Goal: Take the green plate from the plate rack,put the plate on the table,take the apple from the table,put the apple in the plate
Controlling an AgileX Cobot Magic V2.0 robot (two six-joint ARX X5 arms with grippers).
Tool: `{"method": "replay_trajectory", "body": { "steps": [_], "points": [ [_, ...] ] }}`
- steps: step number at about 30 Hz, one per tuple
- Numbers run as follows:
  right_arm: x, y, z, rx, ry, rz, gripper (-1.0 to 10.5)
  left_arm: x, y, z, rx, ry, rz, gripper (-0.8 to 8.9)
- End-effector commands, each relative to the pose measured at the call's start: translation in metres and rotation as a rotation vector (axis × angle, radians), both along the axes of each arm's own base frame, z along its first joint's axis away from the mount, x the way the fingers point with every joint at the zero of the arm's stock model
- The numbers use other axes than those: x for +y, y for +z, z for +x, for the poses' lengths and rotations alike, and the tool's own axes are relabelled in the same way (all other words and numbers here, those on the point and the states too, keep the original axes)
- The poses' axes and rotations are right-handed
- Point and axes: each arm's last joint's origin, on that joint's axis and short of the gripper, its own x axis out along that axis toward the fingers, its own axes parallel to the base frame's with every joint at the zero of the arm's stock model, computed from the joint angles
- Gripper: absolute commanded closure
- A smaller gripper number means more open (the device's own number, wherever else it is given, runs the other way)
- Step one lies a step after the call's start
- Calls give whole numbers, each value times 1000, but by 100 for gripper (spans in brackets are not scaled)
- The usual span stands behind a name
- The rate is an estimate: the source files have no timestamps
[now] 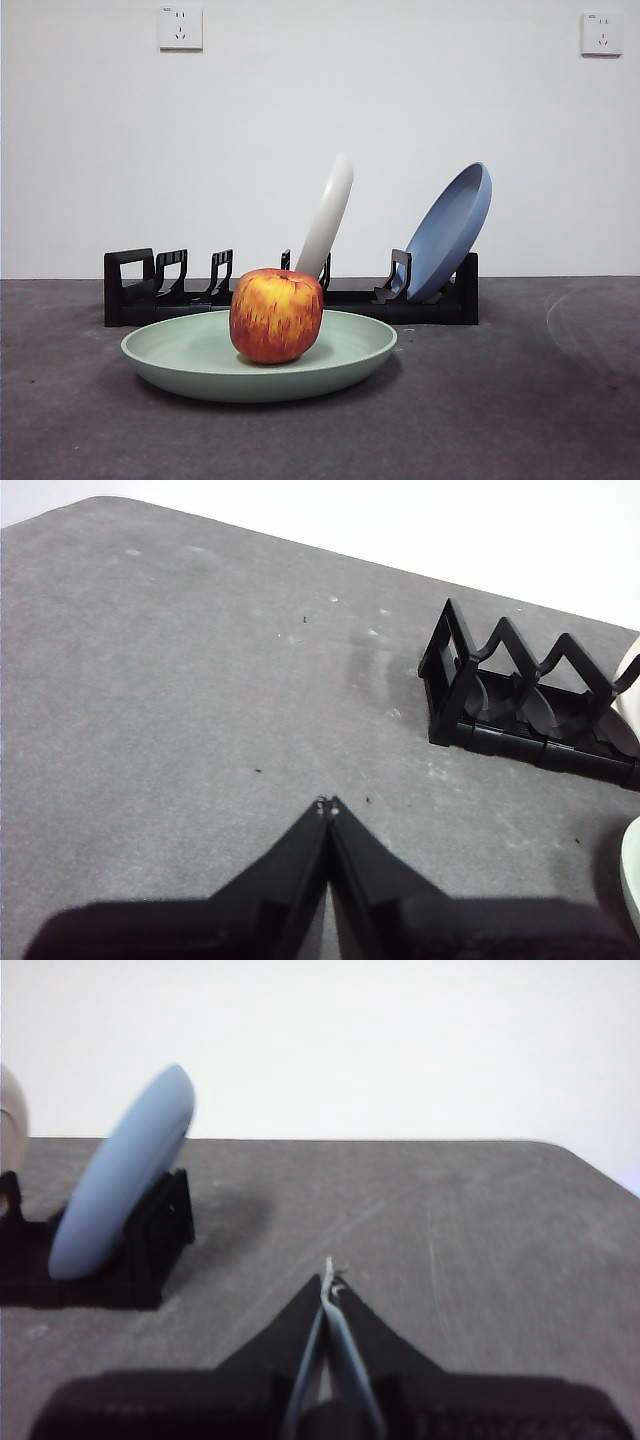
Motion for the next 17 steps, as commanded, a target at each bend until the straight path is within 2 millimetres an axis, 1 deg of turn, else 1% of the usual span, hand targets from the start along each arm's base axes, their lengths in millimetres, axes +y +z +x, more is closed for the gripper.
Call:
{"method": "replay_trajectory", "body": {
  "steps": [1, 11, 16, 17],
  "points": [
    [-1, -7, -3, 36, -41, 31, 946, 0, -2, 0, 1, 1, 12, 817],
    [2, -16, -15, 117, -69, 49, 946, 0, -2, 0, 2, 1, 12, 817],
    [7, -23, -21, 188, -39, 75, 946, 0, -2, 0, 2, 1, 12, 817],
    [8, -23, -21, 178, -35, 76, 946, 0, -2, 0, 2, 1, 12, 817]
  ]
}}
